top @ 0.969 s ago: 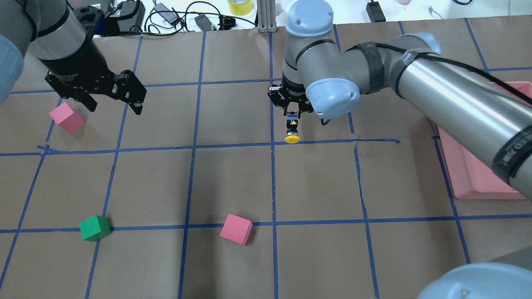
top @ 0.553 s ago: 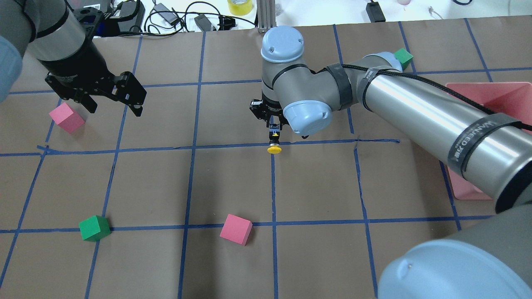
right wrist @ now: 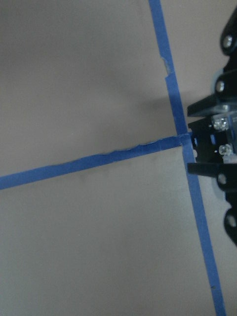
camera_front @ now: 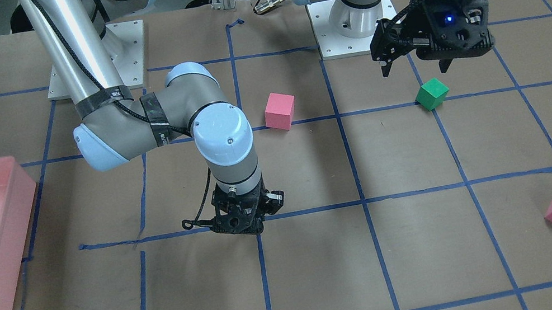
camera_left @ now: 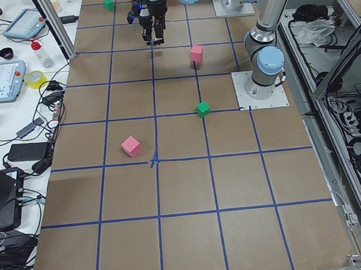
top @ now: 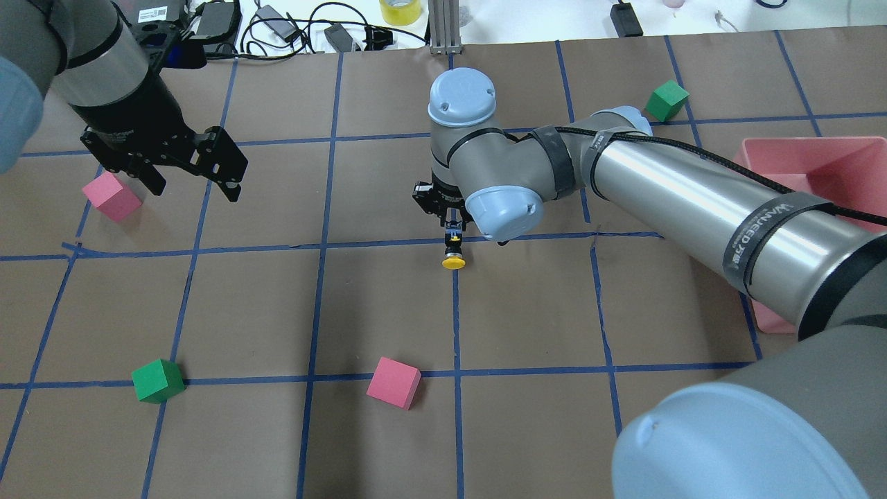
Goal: Align button upright
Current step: 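Carry the button to table center with right gripper while left arm reaches forward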
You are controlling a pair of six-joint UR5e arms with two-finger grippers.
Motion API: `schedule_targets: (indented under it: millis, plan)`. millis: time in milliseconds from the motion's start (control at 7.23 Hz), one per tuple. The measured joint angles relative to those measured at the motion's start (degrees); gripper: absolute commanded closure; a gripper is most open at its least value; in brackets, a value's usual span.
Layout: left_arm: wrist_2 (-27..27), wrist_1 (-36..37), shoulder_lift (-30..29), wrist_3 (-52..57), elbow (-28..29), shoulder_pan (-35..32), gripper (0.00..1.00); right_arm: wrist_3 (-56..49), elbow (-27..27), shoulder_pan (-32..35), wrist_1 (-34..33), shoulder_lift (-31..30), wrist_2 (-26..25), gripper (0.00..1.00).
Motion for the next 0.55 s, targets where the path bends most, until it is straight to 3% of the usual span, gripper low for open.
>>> schedule_targets:
  millis: [553]
  plan:
    - [-0.69, -0.72, 6.76, -0.91, -5.61, -0.49, 0.00, 0.05, 1.41, 0.08, -1.26, 0.06, 0.08, 0.95]
